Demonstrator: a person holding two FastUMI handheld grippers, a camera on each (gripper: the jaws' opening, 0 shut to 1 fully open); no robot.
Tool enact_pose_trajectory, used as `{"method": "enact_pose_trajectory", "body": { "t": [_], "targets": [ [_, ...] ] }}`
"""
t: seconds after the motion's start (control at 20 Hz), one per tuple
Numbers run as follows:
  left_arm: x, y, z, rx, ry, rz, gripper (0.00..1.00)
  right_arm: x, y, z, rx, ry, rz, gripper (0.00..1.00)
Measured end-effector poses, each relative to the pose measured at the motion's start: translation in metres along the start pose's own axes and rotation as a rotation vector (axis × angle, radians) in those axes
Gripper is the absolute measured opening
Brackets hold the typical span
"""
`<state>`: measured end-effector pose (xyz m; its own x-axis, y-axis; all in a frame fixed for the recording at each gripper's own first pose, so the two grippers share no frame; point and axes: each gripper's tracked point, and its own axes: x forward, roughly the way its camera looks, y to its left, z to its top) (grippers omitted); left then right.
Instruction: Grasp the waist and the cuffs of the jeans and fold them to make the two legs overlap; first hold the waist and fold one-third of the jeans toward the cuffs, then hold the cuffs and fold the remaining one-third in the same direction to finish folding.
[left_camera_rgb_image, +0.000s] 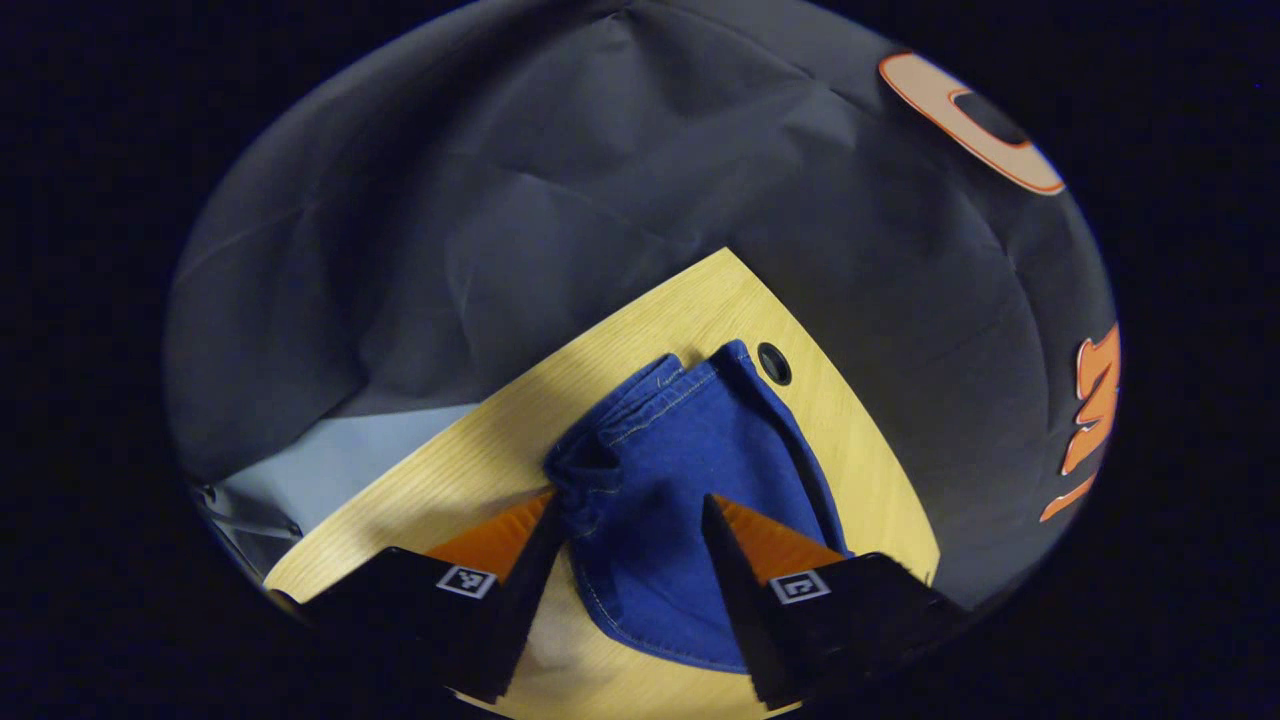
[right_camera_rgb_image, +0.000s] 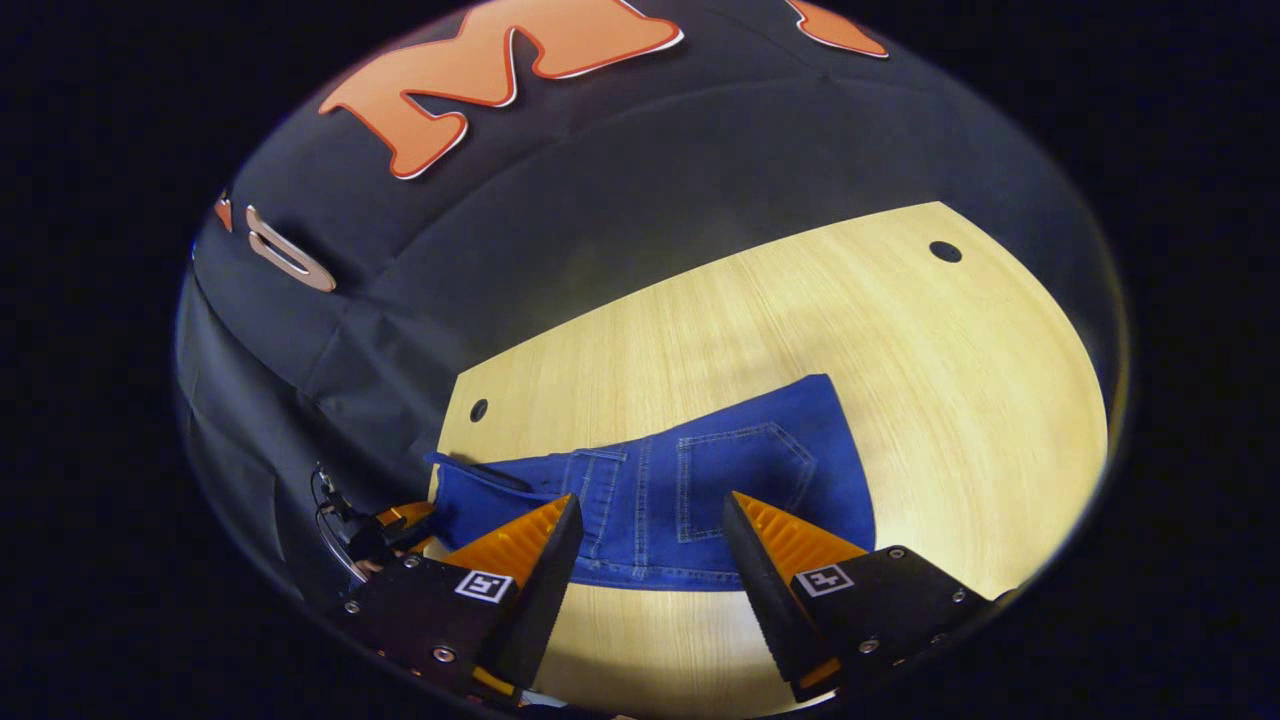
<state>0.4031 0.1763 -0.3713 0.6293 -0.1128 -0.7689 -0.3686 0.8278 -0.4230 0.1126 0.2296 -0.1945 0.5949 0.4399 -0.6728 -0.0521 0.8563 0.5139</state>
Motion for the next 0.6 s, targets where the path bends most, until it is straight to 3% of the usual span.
{"method": "enact_pose_trajectory", "body": {
  "t": [0.1,0.2,0.25,0.35,0.45,0.6],
  "targets": [
    [0.005,0.011,0.000,0.044,-0.004,0.061,0.47,-0.008,-0.011,0.003,0.019,-0.016,-0.016,0.88],
    [0.004,0.007,-0.004,0.018,-0.001,0.025,0.16,-0.013,-0.023,0.003,0.043,-0.023,-0.030,0.87],
    [0.000,0.016,-0.004,0.024,-0.021,0.049,0.16,-0.016,-0.027,0.003,0.055,-0.026,-0.032,0.87],
    [0.002,0.015,-0.010,0.006,-0.032,0.022,0.06,-0.019,-0.034,0.002,0.068,-0.032,-0.035,0.87],
    [-0.018,0.006,-0.001,0.015,-0.083,-0.018,0.06,-0.022,-0.035,0.003,0.071,-0.037,-0.030,0.87],
    [-0.060,-0.018,0.011,0.125,-0.158,-0.052,0.06,-0.026,-0.034,0.006,0.066,-0.044,-0.013,0.87]
  ]
}}
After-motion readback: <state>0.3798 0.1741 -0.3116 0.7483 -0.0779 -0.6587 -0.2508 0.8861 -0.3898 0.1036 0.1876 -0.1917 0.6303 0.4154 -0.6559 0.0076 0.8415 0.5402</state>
